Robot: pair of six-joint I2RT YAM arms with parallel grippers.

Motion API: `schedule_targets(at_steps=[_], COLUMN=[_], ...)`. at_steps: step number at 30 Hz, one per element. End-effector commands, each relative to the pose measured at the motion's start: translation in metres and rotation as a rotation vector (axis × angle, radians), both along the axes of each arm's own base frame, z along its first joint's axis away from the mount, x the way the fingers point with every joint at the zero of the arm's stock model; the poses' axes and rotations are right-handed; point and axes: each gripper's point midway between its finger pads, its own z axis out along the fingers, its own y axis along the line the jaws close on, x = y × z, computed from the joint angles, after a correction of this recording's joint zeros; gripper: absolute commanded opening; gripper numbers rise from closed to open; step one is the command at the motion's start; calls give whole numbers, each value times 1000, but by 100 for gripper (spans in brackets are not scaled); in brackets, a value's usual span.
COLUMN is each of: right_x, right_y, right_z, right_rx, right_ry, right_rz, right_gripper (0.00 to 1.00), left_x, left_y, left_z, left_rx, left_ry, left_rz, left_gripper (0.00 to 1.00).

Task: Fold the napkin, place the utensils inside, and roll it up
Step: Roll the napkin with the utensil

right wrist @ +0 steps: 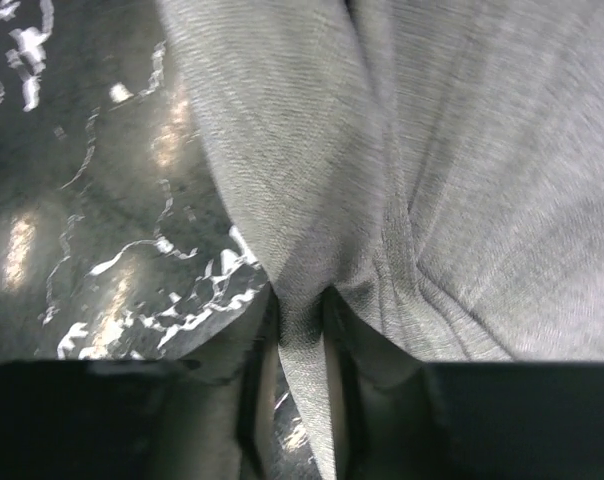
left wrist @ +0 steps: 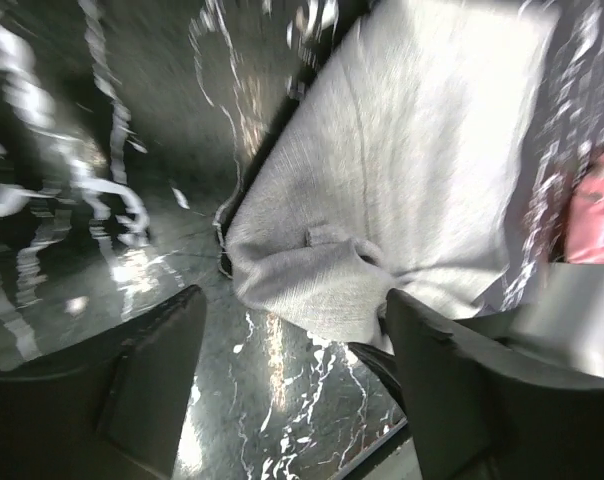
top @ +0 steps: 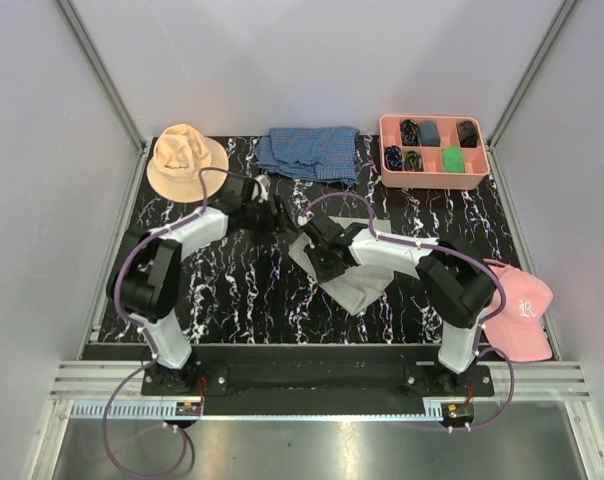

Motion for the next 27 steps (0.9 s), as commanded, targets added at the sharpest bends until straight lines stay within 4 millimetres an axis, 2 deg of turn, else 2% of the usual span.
schedule_targets(at_steps=[1,2,5,11,12,13,15,17,18,21,27], right_x=[-30,-37,-52,-75,-76,-77,-80,-84,-85,-89,-89], right_y=[9,15,32,57,58,59,61,63,64,66,59], right_z=[-7,-2,15,43,45,45,48,50,51,54,40], right_rx=[26,63,163,324,334,338,365,390,401,424,413], right_ry=[158,188,259,376,380,384,403,427,436,453,477], right_rz=[99,124,208,311,316,318,339,358,367,389,394], right_gripper=[23,20,18,16,15,15,15,14,14,13,11], left_x=[10,10,-4,-44,-55,-59,-72,-77,-83,-89,-93], left_y=[42,53,69,71,67,65,60,58,59,58,40], left_z=[32,31,32,28,21,25,18,17,10,1,-2], left_rx=[29,35,47,1,-26,-48,-95,-113,-112,-132,-187], left_ry=[-108,-110,-118,-107,-83,-92,-68,-75,-50,-23,-8], left_rz=[95,122,156,148,134,129,121,123,132,141,122], left_gripper=[78,78,79,80,80,80,80,80,80,80,80])
